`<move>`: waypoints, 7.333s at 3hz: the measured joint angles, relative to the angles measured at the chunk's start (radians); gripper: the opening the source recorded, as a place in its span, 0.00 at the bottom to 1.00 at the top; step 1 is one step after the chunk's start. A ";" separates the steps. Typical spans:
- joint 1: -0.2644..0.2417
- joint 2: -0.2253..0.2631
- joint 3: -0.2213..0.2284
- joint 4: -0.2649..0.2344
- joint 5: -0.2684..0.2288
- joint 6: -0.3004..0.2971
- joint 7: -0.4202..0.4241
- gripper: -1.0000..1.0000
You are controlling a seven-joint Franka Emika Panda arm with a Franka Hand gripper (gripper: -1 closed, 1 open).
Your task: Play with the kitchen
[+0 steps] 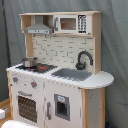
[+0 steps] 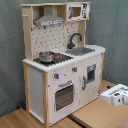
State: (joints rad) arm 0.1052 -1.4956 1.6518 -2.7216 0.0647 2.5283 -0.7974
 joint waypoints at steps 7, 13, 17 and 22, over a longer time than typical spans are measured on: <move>-0.404 0.028 -0.460 0.263 -0.093 -0.079 0.010 1.00; -0.666 0.269 -0.557 0.466 0.036 -0.213 0.095 1.00; -0.819 0.609 -0.474 0.720 0.036 -0.284 0.080 1.00; -0.938 0.959 -0.308 0.949 0.035 -0.464 -0.095 1.00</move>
State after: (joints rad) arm -0.8323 -0.5367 1.3435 -1.7722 0.0998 2.0639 -0.8923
